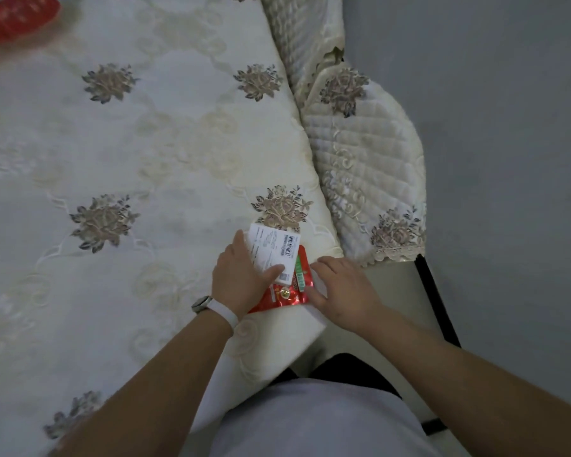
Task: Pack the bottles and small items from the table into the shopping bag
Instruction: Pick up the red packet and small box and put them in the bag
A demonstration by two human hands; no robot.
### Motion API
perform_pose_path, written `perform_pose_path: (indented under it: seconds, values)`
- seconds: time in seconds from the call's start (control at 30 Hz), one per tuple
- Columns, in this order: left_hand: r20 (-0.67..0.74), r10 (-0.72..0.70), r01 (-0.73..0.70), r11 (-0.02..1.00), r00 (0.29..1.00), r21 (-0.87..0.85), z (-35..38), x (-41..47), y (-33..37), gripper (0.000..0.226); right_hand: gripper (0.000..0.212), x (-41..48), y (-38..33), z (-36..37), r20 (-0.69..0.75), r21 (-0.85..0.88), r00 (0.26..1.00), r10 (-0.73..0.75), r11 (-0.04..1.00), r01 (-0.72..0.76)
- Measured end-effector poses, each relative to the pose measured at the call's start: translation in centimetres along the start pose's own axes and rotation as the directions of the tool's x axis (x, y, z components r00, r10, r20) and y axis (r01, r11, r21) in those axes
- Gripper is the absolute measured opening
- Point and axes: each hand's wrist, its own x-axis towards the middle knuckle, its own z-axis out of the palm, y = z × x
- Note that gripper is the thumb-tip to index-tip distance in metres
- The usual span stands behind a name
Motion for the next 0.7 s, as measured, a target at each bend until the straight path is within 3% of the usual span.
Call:
perform_pose_path:
  seconds: [0.1,0.3,0.4,0.53,0.7]
  values:
    - [0.047,-0.075,0.079,0.993,0.996,-0.086,0.1,1.0,0.5,0.110,0.047,0.7,0.3,0.4,0.026,-0.002,0.999,-0.036,0.999,0.036]
    - [0.084,-0.163,0.183,0.904,0.983,-0.386,0.2,0.8,1.9,0.053,0.053,3.2,0.9,-0.3,0.109,0.020,0.983,-0.148,0.989,0.146]
    - [0.046,-0.275,0.263,0.838,0.960,-0.478,-0.2,-0.7,2.4,0.039,0.056,4.2,1.5,-0.7,0.153,0.036,0.959,-0.239,0.971,0.236]
    - [-0.015,-0.443,0.336,0.700,0.896,-0.631,-1.2,-2.8,2.1,0.027,0.060,6.3,1.5,-0.9,0.187,0.022,0.909,-0.373,0.926,0.376]
    - [-0.128,-0.610,0.292,0.541,0.782,-0.789,-2.5,-6.6,1.5,0.025,0.065,8.2,-0.6,-0.4,0.233,0.010,0.829,-0.508,0.854,0.520]
